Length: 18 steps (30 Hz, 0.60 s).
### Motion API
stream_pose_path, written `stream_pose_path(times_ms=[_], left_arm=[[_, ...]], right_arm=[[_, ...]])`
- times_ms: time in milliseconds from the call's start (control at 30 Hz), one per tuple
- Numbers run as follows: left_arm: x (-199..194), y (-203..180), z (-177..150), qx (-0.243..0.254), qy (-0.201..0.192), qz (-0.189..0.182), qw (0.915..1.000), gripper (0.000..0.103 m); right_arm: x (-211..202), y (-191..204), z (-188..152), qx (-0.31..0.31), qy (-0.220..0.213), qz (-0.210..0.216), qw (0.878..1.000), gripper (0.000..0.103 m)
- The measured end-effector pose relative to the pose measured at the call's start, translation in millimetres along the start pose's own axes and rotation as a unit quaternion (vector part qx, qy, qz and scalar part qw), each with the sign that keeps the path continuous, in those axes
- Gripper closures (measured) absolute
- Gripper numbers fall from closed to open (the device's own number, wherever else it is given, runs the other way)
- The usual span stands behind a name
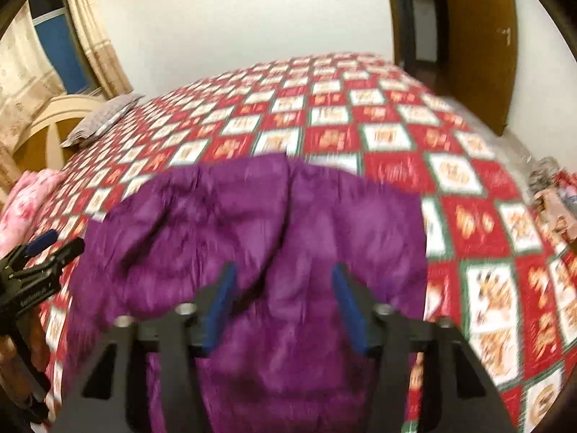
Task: Fold large clothes
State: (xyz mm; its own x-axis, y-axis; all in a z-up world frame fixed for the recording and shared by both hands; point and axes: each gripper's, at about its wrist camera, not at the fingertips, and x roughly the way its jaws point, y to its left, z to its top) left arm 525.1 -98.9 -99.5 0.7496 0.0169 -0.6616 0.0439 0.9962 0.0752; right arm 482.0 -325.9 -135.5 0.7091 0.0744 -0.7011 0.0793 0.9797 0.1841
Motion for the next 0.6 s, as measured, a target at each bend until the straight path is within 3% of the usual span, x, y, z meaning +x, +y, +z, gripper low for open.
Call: stream_pose_path(times_ms=[100, 233, 400, 500, 600], left_arm=[[29, -10, 29, -0.034, -0.003, 0.018, 0.9992, 0.019], [74, -30, 36, -0.041, 0.034, 0.021, 0.9984, 0.019], [123, -53, 0, 0.019, 0.082, 0.048, 0.9953, 0.019], [127, -49, -13, 0.011, 0.08, 0.033, 0.9962, 0.019], [128, -52, -19, 0.015, 0.073, 0.045, 0.9962, 0.014]], right_arm=[[25, 22, 33, 0.023, -0.019, 0.0, 1.0, 0.064], [65, 31, 58, 0.041, -0.036, 0.016, 0.998, 0.064], [117, 31, 38, 0.044, 0.006, 0.005, 0.999, 0.064], [131, 19, 15, 0.051, 0.036, -0.002, 0.998, 0.065], [126, 17, 5, 0.04, 0.026, -0.006, 0.999, 0.067]])
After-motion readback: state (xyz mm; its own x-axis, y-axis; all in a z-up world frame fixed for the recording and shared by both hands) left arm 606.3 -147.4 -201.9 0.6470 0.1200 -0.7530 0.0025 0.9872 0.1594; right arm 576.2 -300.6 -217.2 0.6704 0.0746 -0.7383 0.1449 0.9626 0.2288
